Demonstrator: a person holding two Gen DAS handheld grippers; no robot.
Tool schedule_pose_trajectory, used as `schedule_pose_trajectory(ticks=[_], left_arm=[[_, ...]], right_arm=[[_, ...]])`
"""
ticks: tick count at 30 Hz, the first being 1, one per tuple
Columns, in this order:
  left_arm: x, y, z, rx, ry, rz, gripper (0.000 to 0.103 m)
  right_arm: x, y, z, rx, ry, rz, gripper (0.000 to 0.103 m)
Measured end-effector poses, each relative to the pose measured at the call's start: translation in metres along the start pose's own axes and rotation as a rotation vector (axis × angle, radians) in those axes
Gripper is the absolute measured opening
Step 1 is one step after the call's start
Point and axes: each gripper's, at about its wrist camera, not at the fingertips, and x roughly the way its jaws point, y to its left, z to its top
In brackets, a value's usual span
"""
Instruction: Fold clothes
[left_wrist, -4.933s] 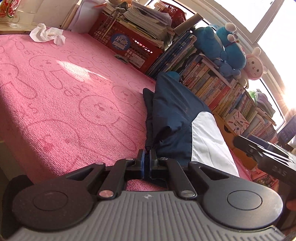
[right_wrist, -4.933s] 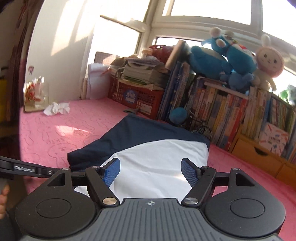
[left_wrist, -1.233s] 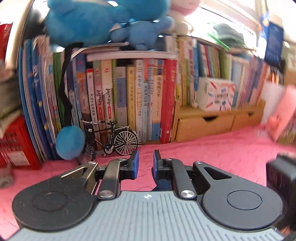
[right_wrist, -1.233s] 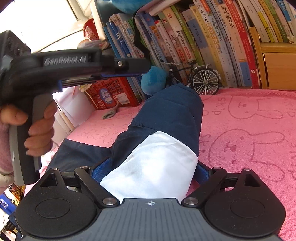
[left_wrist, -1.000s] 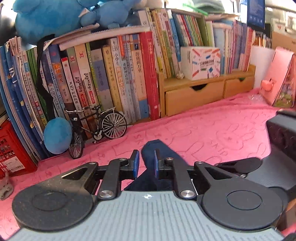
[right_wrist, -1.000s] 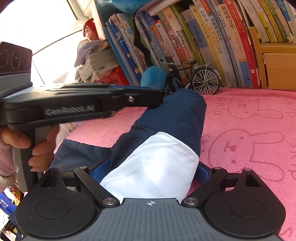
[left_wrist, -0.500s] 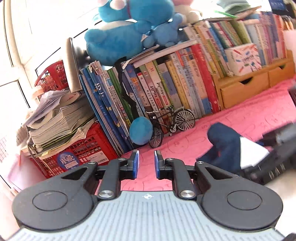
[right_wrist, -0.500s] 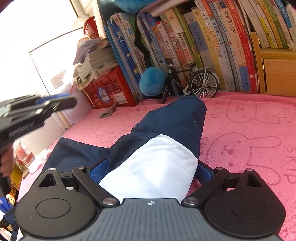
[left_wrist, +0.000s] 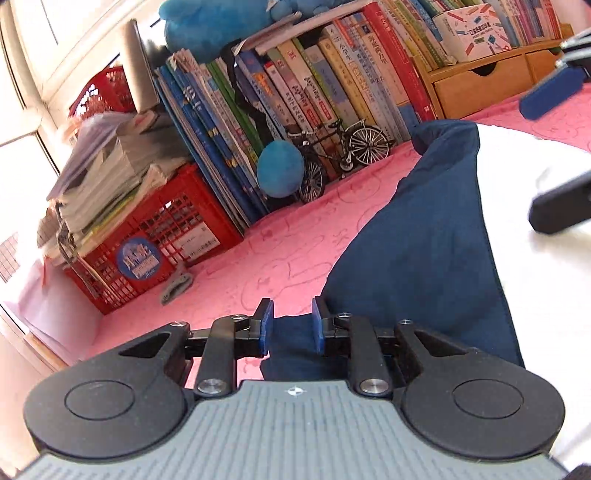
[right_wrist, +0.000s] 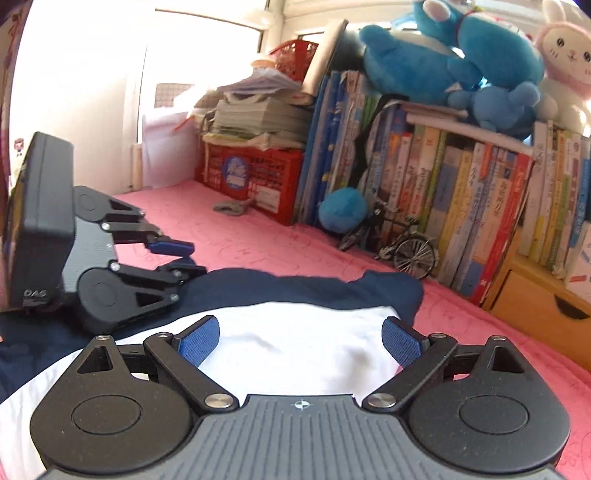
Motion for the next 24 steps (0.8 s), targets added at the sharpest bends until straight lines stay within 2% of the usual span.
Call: schedule_pose_trajectory(ticks=[3,6,9,10,11,13,16,17,18,21,22,24], left_arm=[[0.005,0.004,-0.008,-0.022,0.009,-0.023,0.022],[0.007,0.012,-0.008,-0.054,0.019,-0.044,0.022],[0.003,0.022,-0.009,-0.084,0.020,-0.044,0.025],[-0.003,0.031,-0.009,-0.134,0.024,-0.067,0.025],[-0.010,0.044,-0.011,-0.217,0.028,-0.115,0.027],[-0.024,0.073,-0.017,-0.408,0.042,-0.234,0.030],[-0.034,0.119,-0.047,-0.777,0.107,-0.510,0.037],[-0.036,0.130,-0.058,-0.884,0.131,-0.594,0.043],[-0.037,0.134,-0.066,-0.951,0.153,-0.651,0.044],[-0.033,0.131,-0.079,-1.027,0.212,-0.744,0.052],[-0.029,0.127,-0.081,-1.039,0.230,-0.755,0.057],[-0.021,0.118,-0.083,-1.062,0.264,-0.766,0.059]], right_arm=[[0.007,-0.015,-0.007,0.107,0.044,-0.009,0.096],[0.007,-0.040,-0.014,0.236,0.070,-0.097,0.096],[-0.011,-0.056,-0.018,0.297,0.049,-0.176,0.095],[-0.021,-0.058,-0.020,0.295,0.037,-0.185,0.095],[-0.030,-0.062,-0.023,0.297,0.028,-0.177,0.095],[-0.048,-0.071,-0.031,0.320,0.018,-0.100,0.095],[-0.059,-0.082,-0.047,0.407,0.024,0.025,0.095],[-0.060,-0.084,-0.052,0.434,0.029,0.053,0.096],[-0.060,-0.086,-0.057,0.460,0.033,0.081,0.096],[-0.051,-0.085,-0.069,0.524,0.066,0.132,0.096],[-0.047,-0.083,-0.072,0.543,0.075,0.151,0.096],[-0.039,-0.078,-0.076,0.577,0.083,0.200,0.096]])
